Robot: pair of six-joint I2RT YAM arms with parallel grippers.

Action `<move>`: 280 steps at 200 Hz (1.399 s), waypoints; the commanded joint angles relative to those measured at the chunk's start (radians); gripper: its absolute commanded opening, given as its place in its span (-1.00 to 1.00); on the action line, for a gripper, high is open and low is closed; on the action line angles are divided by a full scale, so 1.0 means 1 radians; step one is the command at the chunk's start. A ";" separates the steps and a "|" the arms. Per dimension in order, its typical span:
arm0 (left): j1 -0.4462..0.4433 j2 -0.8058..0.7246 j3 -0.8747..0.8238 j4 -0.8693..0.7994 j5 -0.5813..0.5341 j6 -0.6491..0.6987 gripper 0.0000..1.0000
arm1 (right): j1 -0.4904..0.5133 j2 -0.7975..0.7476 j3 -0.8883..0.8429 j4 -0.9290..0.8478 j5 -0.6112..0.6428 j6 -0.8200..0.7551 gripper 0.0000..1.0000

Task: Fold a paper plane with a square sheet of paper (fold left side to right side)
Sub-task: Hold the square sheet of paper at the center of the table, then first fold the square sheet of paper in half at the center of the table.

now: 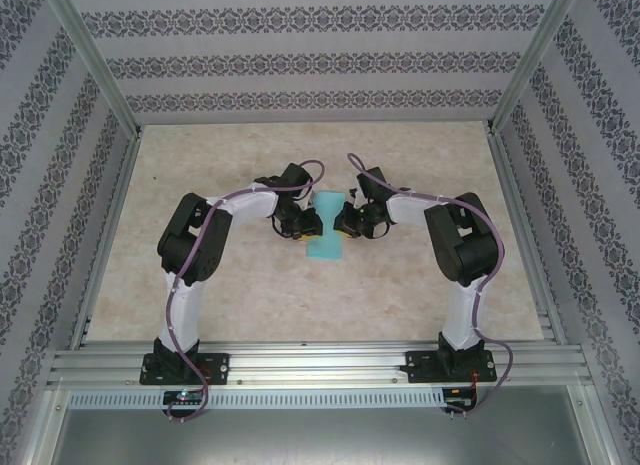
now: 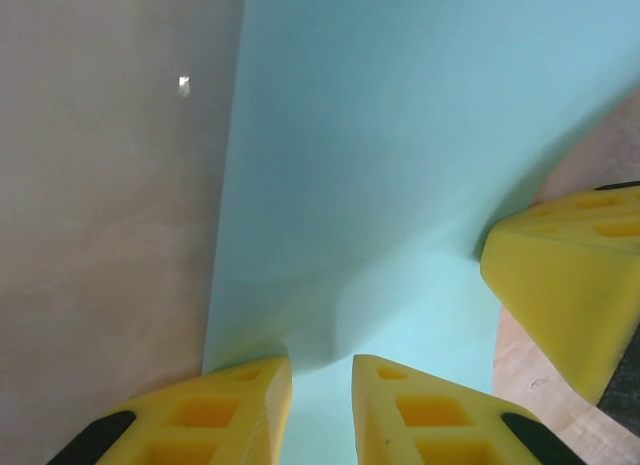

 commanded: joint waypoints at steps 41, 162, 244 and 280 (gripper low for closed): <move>0.001 0.042 -0.047 -0.008 -0.061 0.021 -0.48 | -0.015 0.022 0.126 0.072 -0.087 0.052 -0.79; -0.005 0.029 -0.045 -0.031 -0.061 0.063 -0.48 | 0.011 0.213 0.290 -0.007 -0.005 0.023 -0.80; -0.020 -0.072 -0.211 0.028 0.022 0.105 -0.47 | 0.015 0.247 0.286 -0.071 0.052 -0.003 -0.80; -0.032 -0.129 -0.289 0.048 0.048 0.116 -0.47 | 0.015 0.251 0.291 -0.075 0.054 -0.004 -0.80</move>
